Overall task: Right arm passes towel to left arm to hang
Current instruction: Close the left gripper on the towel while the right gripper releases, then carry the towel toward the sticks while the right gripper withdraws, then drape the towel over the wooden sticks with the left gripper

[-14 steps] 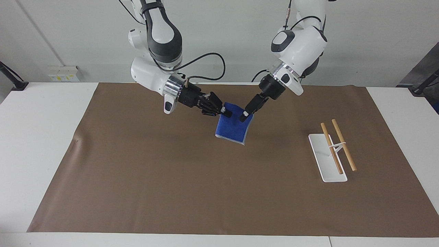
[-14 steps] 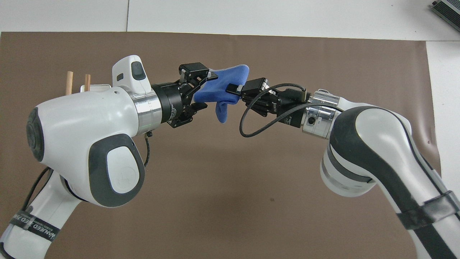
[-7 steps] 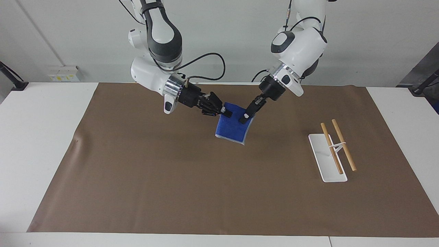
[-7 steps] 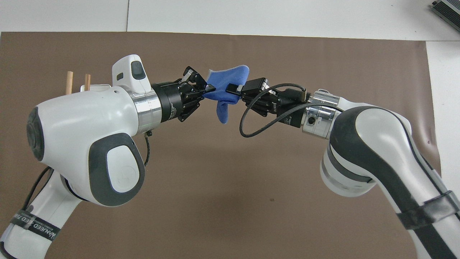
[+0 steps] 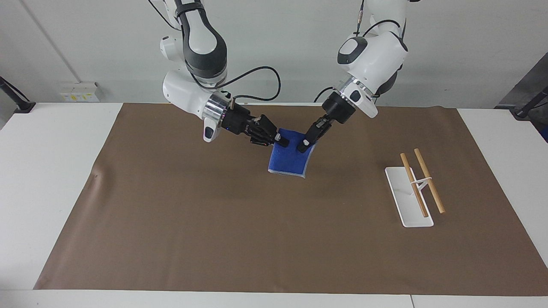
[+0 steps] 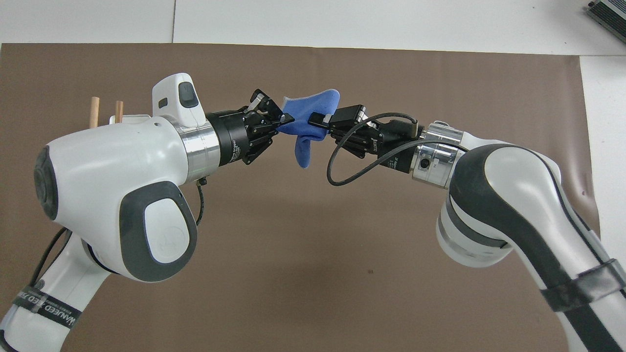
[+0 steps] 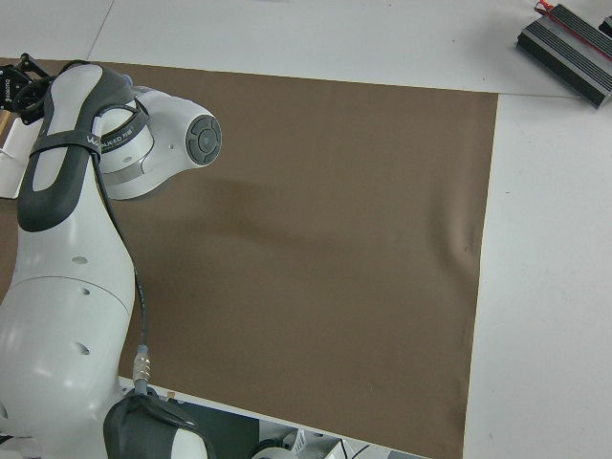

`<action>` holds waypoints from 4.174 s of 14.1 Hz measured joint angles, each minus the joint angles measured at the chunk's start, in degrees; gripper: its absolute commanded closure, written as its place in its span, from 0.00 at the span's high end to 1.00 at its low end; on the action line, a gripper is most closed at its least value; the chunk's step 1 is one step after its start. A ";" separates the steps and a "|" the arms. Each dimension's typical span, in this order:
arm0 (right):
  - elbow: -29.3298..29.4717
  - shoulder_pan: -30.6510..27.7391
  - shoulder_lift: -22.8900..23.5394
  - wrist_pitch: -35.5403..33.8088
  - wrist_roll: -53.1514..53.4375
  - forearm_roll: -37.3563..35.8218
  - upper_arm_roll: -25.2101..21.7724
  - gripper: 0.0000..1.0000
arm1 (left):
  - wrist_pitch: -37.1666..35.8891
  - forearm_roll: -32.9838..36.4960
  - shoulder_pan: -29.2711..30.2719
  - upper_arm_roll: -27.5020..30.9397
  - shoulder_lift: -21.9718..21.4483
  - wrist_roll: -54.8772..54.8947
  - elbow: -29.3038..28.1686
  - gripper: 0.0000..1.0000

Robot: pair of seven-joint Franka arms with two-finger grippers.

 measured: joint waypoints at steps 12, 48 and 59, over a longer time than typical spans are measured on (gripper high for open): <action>0.36 -3.09 -0.29 1.74 3.20 -37.67 -0.75 1.00 | 1.70 0.00 -0.16 0.06 0.03 0.00 0.09 0.00; 22.24 -15.32 -7.83 -50.44 18.35 -91.40 -8.66 1.00 | 22.10 0.01 8.49 1.80 -1.13 11.56 -5.21 0.00; 22.03 -9.17 -7.70 -51.15 18.35 -91.66 -12.82 1.00 | 19.93 0.00 18.58 1.86 -4.54 8.92 -13.95 0.00</action>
